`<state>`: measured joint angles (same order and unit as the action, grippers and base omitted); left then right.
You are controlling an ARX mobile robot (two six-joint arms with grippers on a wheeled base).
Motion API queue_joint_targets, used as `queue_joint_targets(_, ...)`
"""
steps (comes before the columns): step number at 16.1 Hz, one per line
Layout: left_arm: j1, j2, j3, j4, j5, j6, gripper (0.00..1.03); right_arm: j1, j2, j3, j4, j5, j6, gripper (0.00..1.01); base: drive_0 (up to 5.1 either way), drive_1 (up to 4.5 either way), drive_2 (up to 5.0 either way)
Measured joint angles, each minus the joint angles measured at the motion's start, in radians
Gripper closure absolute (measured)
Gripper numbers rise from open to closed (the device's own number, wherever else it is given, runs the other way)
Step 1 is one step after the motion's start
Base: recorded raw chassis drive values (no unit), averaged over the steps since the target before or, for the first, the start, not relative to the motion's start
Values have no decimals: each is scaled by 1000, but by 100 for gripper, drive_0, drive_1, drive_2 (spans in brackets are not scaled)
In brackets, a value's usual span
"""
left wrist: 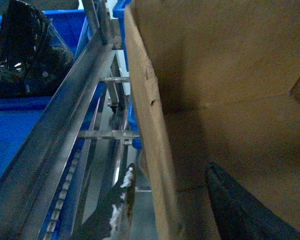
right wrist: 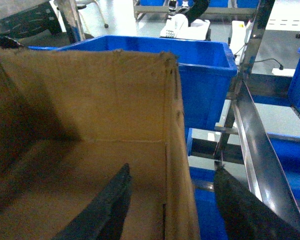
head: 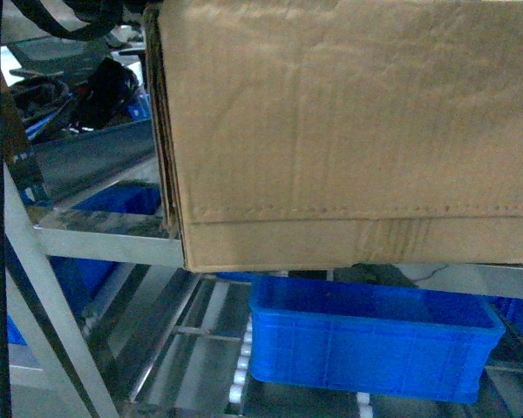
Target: Sort boxes to right shelf from conveyor
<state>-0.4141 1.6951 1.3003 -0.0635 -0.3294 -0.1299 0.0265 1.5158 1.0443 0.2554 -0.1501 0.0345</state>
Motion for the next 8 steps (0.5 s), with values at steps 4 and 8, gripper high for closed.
queue_joint_targets(4,0,-4,10,1,-2,-1,17,0,0,0,-1,0,0,10,28,407,-350)
queue_joint_targets(8,-1,-45,-78,161,-44,24,5,13,-20,-77,279,-8,-51,3,28,407,-350)
